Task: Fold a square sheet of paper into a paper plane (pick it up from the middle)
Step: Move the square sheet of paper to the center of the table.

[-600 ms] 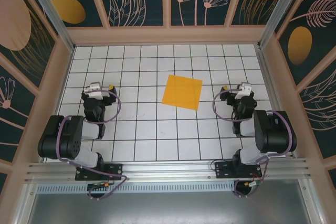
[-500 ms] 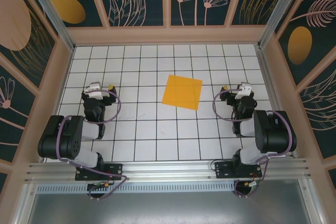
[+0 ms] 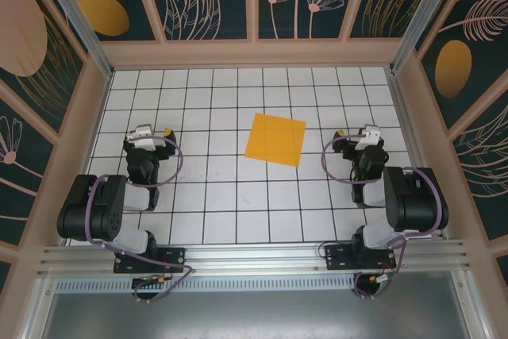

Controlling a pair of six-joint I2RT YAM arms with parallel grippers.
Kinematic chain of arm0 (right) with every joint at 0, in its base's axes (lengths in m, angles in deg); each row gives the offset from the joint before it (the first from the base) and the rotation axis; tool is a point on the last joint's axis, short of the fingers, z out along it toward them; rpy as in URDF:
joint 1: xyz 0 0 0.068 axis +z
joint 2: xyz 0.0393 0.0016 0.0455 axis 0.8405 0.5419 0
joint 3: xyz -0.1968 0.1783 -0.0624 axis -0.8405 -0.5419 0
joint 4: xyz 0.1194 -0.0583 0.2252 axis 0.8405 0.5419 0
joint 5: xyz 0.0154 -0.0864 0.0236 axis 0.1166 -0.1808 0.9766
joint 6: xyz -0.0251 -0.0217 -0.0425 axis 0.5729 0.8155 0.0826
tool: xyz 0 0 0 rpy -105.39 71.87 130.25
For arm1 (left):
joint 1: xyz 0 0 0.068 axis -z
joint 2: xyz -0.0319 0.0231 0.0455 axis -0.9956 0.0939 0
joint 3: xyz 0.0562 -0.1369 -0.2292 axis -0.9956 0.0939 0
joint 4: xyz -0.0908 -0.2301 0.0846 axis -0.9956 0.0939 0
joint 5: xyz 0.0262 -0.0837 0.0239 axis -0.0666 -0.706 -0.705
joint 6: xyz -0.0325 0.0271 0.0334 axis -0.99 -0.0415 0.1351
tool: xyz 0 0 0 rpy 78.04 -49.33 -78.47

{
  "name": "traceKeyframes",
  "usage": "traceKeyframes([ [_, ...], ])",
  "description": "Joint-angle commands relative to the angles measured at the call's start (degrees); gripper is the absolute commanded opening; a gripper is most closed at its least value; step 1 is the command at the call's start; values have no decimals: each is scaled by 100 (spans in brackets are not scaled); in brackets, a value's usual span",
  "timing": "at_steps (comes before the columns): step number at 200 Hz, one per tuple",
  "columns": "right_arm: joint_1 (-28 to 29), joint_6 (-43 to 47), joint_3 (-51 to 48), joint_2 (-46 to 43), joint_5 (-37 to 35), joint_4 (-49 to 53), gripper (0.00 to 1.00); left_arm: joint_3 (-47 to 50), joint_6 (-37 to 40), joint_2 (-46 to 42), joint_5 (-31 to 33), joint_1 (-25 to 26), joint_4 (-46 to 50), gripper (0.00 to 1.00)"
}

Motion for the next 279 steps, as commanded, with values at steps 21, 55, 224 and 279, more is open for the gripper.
traceKeyframes([
  [21, -8, -85, 125, 71, -41, -298, 99, -123, 70, 71, -34, -51, -263, 99],
  [55, -23, -94, 148, 80, -22, -257, 99, -126, 70, 61, -34, -51, -256, 99],
  [224, 1168, -2532, 3581, -416, -433, 6480, 99, -1631, -2024, -2080, -135, -51, 3950, 99],
  [279, 2502, -3089, 5006, 1359, -363, 6751, 95, -1831, -2805, -2203, -1357, -51, 4162, 99],
])
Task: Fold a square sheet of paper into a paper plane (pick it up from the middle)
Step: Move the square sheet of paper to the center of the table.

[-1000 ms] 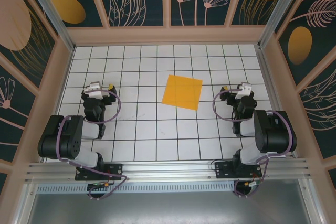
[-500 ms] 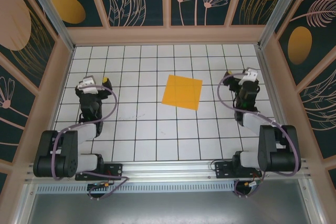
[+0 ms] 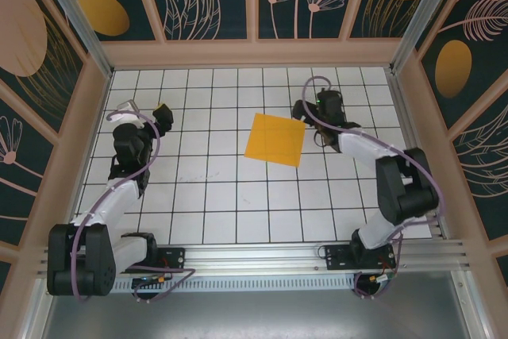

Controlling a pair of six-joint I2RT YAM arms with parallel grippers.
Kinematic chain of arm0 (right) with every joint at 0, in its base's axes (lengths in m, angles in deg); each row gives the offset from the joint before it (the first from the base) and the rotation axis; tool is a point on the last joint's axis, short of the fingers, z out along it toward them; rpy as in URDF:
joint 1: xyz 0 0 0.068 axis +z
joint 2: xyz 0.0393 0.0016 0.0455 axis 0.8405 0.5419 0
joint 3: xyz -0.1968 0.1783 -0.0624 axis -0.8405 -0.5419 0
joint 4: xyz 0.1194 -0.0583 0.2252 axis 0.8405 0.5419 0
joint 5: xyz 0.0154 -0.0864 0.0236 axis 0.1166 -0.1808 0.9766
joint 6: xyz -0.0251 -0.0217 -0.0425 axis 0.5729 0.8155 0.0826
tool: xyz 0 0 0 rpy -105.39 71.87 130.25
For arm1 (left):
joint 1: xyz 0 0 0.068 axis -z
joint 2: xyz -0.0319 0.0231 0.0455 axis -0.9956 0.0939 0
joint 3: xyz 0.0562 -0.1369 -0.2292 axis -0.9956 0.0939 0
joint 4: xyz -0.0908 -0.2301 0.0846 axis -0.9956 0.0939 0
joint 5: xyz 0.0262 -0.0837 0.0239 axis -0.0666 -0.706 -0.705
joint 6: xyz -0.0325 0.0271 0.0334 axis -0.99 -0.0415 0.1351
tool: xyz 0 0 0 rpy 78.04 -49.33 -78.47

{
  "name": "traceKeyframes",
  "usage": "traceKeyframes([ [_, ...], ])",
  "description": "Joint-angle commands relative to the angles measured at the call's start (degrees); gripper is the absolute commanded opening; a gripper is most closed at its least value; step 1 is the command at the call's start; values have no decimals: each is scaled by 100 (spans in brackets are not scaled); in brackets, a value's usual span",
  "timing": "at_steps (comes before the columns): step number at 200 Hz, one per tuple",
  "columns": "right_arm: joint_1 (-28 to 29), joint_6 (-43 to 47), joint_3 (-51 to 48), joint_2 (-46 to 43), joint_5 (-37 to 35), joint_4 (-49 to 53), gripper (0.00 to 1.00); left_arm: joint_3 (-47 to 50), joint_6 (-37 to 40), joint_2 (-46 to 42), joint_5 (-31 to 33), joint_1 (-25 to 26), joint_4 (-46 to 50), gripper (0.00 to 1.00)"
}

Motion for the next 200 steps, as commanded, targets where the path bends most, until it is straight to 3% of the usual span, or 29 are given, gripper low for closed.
traceKeyframes([
  [1, 353, -440, 620, 642, 111, 475, 95, -225, -501, -100, -736, -29, 317, 99],
  [59, 924, -730, 2286, 2271, 260, 1079, 90, -278, -388, -262, -1104, -31, 414, 99],
  [97, 1098, -680, 2779, 2837, 376, 1413, 88, -360, -462, -96, -1213, -31, 490, 99],
  [145, 1380, -74, 2348, 2814, 958, 1841, 88, -407, -608, 99, -1327, -29, 447, 98],
  [170, 1657, 182, 1495, 2417, 1012, 2162, 87, -420, -622, 180, -1361, -29, 479, 99],
  [200, 2074, -226, 466, 1780, 993, 2322, 87, -386, -656, 283, -1406, -29, 498, 99],
])
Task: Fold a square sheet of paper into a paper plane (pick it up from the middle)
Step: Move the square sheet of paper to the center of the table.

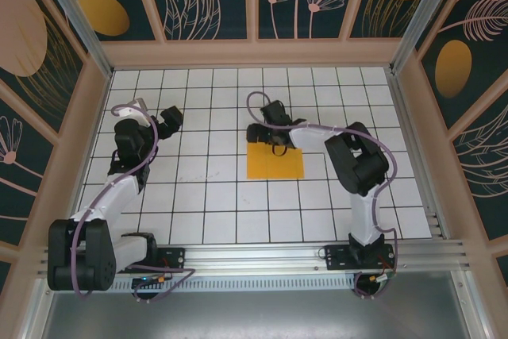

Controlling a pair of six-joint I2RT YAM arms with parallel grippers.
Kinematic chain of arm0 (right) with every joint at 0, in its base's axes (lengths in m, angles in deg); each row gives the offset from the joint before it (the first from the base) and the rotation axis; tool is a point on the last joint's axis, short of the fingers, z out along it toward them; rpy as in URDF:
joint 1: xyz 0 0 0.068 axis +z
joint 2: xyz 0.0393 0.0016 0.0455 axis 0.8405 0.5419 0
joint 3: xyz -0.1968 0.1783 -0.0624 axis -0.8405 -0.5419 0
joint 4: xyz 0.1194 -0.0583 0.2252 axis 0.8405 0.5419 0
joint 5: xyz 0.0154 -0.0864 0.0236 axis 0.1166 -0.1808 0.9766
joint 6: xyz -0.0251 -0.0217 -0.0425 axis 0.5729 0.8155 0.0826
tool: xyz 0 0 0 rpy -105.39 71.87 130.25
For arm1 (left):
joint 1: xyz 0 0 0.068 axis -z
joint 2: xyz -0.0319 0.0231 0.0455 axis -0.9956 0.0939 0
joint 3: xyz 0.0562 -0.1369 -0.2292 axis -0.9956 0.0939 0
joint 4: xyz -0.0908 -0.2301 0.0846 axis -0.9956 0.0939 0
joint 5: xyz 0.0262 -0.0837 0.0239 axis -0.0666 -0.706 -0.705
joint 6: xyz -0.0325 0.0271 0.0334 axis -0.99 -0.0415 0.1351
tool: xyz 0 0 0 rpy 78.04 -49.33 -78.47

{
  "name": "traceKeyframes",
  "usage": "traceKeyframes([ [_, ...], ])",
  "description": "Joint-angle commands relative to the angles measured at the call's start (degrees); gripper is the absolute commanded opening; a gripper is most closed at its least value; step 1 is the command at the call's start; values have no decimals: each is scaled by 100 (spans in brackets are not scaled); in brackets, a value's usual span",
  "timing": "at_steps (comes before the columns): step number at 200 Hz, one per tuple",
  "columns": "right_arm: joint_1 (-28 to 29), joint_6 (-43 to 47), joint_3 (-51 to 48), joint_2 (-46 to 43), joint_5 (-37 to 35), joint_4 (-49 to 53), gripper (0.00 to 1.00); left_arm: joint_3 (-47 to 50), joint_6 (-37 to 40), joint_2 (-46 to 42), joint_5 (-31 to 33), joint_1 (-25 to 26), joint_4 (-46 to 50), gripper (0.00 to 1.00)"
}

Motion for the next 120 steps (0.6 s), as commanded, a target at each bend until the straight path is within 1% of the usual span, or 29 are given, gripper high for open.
traceKeyframes([
  [1, 400, -333, -862, -119, 485, 1292, 87, -132, -97, 88, -146, -25, 50, 98],
  [19, 546, -668, -854, -397, 338, 1441, 87, -107, -122, 161, -166, -29, 24, 98],
  [41, 549, -877, -353, -805, -69, 1774, 88, -114, -158, 266, -206, -25, -3, 99],
  [44, 548, -887, -278, -861, -210, 1835, 89, -121, -167, 277, -224, -29, -3, 99],
  [66, 557, -914, -15, -1145, -733, 2488, 98, -190, -178, 369, -442, -25, 35, 98],
  [70, 550, -940, -28, -1177, -788, 2598, 99, -209, -175, 379, -480, -25, 58, 98],
  [92, 564, -1218, -246, -1286, -752, 3018, 99, -250, -170, 443, -563, -18, 151, 98],
  [108, 598, -1442, -400, -1366, -553, 3062, 99, -236, -192, 450, -550, -25, 137, 99],
  [120, 664, -1551, -361, -1356, -535, 3146, 99, -233, -193, 470, -554, -26, 131, 98],
])
